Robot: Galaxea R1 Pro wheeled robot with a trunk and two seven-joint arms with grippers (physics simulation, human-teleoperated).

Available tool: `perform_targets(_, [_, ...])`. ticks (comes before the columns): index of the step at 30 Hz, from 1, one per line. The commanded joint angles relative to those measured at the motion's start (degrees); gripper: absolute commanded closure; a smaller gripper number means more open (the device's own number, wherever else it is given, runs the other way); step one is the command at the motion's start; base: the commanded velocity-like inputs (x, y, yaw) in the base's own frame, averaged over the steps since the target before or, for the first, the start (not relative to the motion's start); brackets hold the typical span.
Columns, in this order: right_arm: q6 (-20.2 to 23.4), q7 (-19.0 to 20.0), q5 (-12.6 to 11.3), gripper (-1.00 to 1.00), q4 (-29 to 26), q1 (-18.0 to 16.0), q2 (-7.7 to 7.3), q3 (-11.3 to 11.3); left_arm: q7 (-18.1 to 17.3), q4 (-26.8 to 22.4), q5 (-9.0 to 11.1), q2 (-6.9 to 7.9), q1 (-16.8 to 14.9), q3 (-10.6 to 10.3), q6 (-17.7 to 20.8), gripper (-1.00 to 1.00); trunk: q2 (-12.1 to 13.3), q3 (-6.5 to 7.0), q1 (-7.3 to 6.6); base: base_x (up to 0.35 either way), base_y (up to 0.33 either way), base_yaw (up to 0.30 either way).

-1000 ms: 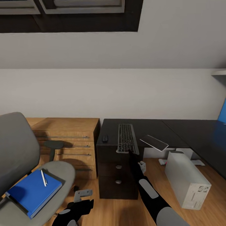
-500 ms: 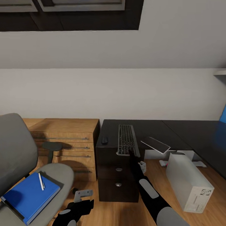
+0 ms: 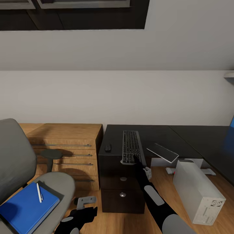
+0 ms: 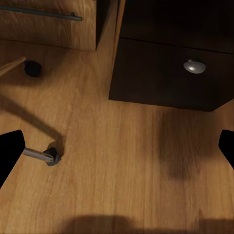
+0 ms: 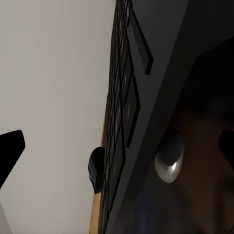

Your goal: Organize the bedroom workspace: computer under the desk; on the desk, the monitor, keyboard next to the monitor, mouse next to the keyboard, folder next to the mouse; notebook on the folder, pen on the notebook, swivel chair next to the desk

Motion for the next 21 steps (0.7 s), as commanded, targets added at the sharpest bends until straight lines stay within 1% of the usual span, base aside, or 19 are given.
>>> perform_targets(1, [-0.4, 0.2, -0.6, -1.0, 0.1, -0.1, -0.04, 0.3, 0.6, -0.1, 0.6, 0.06, -0.1, -0.1, 0.0, -1.0, 0.0, -0.06, -0.01, 0.003, 0.0, 0.0])
perform_targets(4, [-0.4, 0.1, -0.6, -1.0, 0.1, -0.1, -0.04, 0.4, 0.6, -0.1, 0.6, 0.06, -0.1, -0.2, 0.0, -1.0, 0.0, -0.06, -0.01, 0.002, 0.0, 0.0])
perform_targets(6, [-0.4, -1.6, -0.5, -1.0, 0.0, -0.1, -0.1, 0.4, 0.6, 0.0, 0.6, 0.06, -0.1, -0.2, 0.0, -1.0, 0.0, -0.06, -0.01, 0.0, 0.0, 0.0])
perform_targets(7, [-0.4, -2.1, -0.5, 1.0, 0.0, -0.1, -0.11, 0.4, 0.6, 0.0, 0.6, 0.06, -0.1, -0.2, 0.0, -1.0, 0.0, -0.06, -0.01, 0.0, 0.0, 0.0])
perform_targets(11, [-0.5, -4.2, -0.4, 1.0, -0.1, -0.1, -0.13, 0.5, 0.6, 0.0, 0.6, 0.06, -0.1, -0.2, 0.0, -1.0, 0.0, -0.06, -0.01, 0.0, 0.0, 0.0])
perform_targets(19, [-0.5, -4.6, -0.3, 1.0, -0.2, -0.1, -0.13, 0.6, 0.6, 0.0, 0.6, 0.06, -0.1, -0.2, 0.0, -1.0, 0.0, -0.06, -0.01, 0.0, 0.0, 0.0])
perform_targets(21, [-0.5, -4.5, -0.3, 1.0, -0.2, -0.1, -0.13, 0.6, 0.6, 0.0, 0.6, 0.06, -0.1, -0.2, 0.0, -1.0, 0.8, 0.3, -0.45, 0.0, 0.0, 0.0])
